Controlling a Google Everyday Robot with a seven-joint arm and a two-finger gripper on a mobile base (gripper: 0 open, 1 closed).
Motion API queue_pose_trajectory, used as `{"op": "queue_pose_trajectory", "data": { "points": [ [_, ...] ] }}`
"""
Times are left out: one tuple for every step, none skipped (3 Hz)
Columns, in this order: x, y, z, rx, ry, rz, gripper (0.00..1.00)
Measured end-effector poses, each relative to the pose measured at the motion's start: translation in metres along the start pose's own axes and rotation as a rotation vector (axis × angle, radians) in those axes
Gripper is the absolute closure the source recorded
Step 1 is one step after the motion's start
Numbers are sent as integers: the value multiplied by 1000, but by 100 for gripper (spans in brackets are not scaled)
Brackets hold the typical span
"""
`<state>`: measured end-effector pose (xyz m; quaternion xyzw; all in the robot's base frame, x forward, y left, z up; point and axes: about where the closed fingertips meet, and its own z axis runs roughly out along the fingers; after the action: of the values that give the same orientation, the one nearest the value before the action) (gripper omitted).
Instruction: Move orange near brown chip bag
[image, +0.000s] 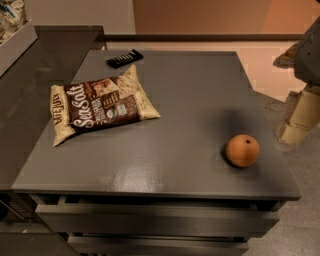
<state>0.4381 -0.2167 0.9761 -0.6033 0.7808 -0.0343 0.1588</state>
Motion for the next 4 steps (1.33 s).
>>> {"op": "queue_pose_trajectory", "data": {
  "points": [
    [0,0,0,3,-1,-1,0],
    [0,2,10,-3,-15,-8,0],
    [6,5,31,-27,-34,-10,0],
    [15,12,57,-65,-64,-6,0]
  ]
}}
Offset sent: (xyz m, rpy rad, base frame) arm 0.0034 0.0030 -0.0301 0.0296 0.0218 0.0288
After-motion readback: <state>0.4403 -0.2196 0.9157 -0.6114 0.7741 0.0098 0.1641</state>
